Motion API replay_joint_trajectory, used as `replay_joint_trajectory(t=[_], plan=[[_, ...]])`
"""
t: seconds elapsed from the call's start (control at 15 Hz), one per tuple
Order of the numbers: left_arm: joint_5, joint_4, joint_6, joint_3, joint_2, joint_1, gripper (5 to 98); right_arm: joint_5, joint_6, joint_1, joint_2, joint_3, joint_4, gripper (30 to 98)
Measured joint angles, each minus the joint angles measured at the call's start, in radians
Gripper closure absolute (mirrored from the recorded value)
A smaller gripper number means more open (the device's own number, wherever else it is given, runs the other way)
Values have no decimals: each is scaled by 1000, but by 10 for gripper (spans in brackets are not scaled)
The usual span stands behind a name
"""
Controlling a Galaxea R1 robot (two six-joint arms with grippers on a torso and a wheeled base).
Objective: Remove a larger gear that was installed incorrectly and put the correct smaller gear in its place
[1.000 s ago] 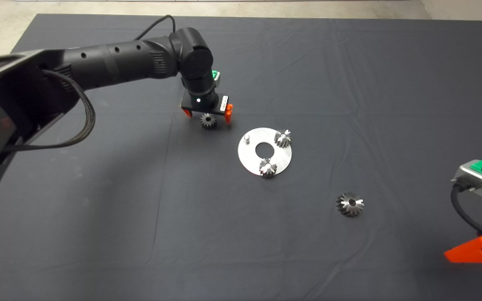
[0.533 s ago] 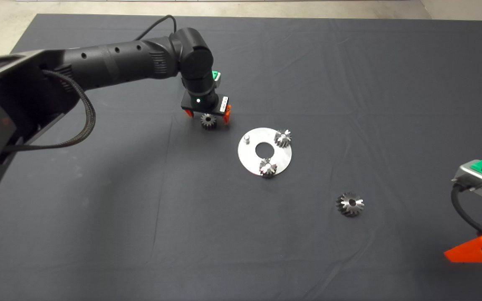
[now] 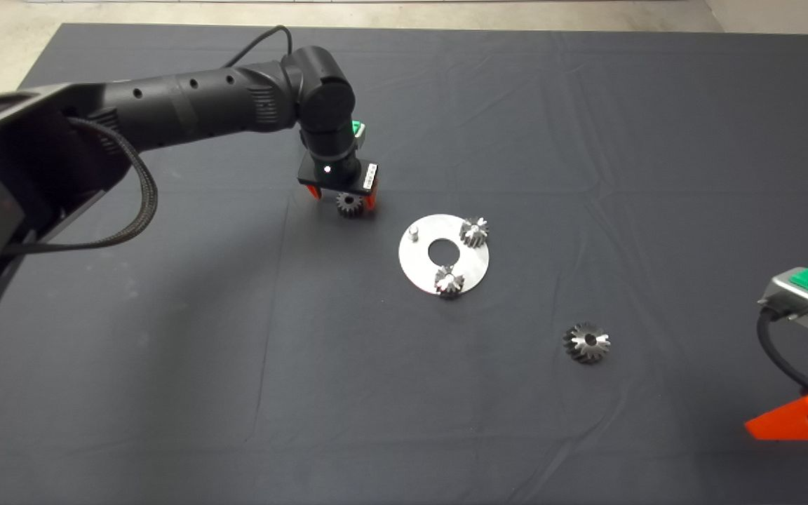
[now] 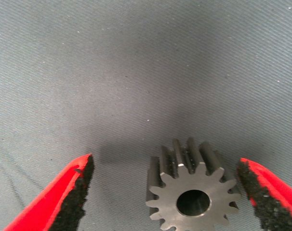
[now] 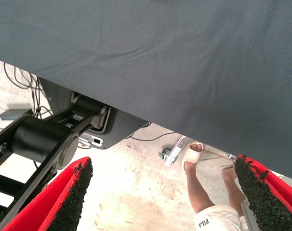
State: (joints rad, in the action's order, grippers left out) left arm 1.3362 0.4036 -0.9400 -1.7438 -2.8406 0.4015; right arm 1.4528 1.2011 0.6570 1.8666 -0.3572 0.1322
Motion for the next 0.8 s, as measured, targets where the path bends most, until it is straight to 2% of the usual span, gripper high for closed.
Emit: replay_joint_trajectory(t=[0.13,0.27,0.4,0.53,0.73,0.8], plan=[[0,-2,0,0,-4,0,290,0,0,0,0,0,0,505],[0,-3,0,0,-8,0,338,0,0,0,0,0,0,505],[0,-6,0,0,-13,0,340,0,0,0,0,0,0,505],[0,-11,0,0,-13,0,390,0,0,0,0,0,0,505],[2,-11,0,0,-15,0,395,0,0,0,0,0,0,505],[6,-12,0,0,-17,0,423,-1,0,0,0,0,0,505]])
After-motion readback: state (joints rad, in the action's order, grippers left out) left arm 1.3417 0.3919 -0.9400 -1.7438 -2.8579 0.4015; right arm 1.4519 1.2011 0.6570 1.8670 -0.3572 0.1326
